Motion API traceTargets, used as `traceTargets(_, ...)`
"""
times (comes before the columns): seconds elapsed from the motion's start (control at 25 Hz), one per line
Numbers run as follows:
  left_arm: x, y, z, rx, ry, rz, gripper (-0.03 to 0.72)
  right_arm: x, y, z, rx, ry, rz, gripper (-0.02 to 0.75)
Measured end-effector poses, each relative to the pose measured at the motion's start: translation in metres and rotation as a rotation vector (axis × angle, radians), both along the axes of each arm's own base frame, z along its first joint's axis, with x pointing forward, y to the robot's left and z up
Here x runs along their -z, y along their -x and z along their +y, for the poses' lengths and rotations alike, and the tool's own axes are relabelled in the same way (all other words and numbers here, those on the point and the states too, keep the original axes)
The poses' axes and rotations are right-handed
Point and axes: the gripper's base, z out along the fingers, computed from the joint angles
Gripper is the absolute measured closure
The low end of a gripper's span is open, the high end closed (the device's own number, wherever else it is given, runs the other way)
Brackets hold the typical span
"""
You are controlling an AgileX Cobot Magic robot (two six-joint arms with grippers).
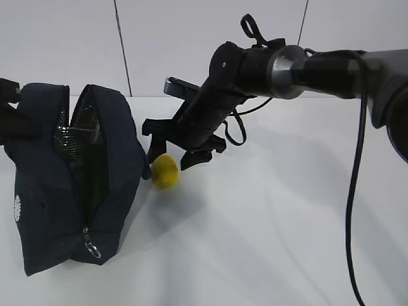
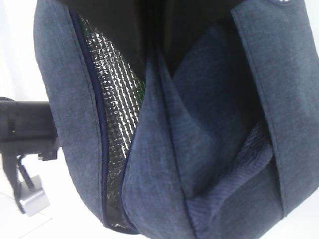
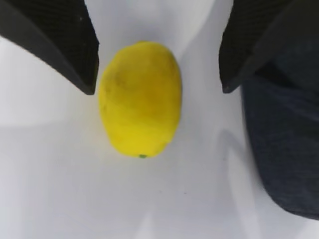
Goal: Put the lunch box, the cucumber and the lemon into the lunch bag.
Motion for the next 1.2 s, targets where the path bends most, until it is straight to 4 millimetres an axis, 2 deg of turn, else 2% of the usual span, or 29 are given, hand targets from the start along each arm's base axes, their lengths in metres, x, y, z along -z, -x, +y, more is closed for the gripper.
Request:
traceTargets(0.48, 0.000, 0.000, 0.000, -0.002, -0.001, -0.001, 0.684, 0.012, -0.002, 0.000, 0.026, 0.048, -0.001, 0.156)
traceTargets(1.2, 0.001, -0.002, 0.011, -0.024, -0.044, -0.008, 0.684, 0.012, -0.001, 0.001, 0.029, 0.045, 0.005, 0.157)
